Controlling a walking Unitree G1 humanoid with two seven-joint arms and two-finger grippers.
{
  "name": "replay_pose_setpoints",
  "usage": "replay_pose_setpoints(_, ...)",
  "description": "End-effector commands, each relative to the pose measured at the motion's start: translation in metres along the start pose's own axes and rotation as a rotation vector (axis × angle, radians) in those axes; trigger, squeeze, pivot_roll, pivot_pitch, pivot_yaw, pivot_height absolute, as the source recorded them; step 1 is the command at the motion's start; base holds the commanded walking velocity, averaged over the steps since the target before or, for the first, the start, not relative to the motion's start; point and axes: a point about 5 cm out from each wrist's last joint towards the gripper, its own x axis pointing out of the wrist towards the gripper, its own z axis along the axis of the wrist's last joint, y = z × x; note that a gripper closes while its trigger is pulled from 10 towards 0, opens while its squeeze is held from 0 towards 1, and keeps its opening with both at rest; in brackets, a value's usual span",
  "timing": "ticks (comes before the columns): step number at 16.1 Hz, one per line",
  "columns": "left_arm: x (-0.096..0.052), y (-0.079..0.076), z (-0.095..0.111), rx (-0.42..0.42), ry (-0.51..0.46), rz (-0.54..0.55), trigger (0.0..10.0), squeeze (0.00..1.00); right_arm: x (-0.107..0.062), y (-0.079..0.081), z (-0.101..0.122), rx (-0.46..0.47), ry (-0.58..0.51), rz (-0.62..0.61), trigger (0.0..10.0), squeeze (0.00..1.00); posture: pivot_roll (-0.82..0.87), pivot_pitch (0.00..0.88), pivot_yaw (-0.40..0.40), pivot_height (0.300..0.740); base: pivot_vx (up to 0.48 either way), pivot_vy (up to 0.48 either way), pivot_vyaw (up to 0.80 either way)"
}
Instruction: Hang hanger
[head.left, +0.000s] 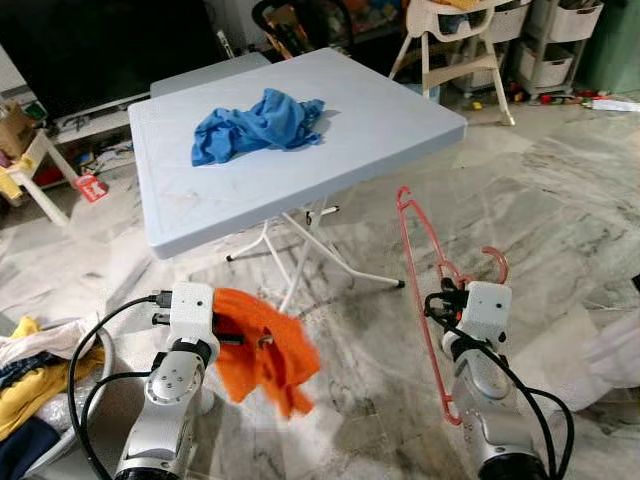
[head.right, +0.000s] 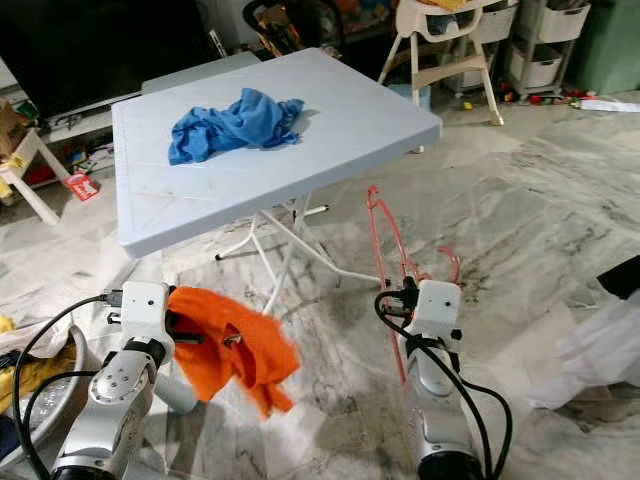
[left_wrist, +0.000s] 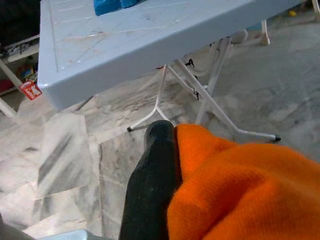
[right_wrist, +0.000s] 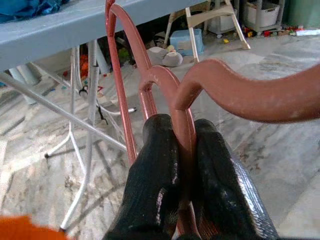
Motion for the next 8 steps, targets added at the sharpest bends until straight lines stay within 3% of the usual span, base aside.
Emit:
replay_pose_setpoints(1,-0.001,0.010,0.002,-0.013,-0.021,0.053,10.0,0.00,0.001,0.009,0.006,-0.017,-0.032,0.056,10.0,0.00,-0.07,0.000,0.125,0.740,0.000,0.000,0.00)
replay_pose_setpoints(3,-0.008,0.011,0.001,-0.042,-0.034,0.082,10.0,0.00,0.004,0.008,0.012,-0.033,-0.043,0.077,10.0,0.00,-0.06,0.000,0.101,0.740,0.129,0.000,0.55)
replay_pose_setpoints(7,-0.015,0.015,0.015,-0.095,-0.105,0.123,10.0,0.00,0.008,0.014,0.028,-0.074,-0.097,0.157,10.0,0.00,-0.03,0.000,0.055,0.740,0.387,0.000,0.52)
replay_pose_setpoints(8,-0.015,0.015,0.017,-0.100,-0.112,0.126,10.0,0.00,0.009,0.016,0.030,-0.075,-0.101,0.162,10.0,0.00,-0.03,0.000,0.051,0.740,0.431,0.000,0.00)
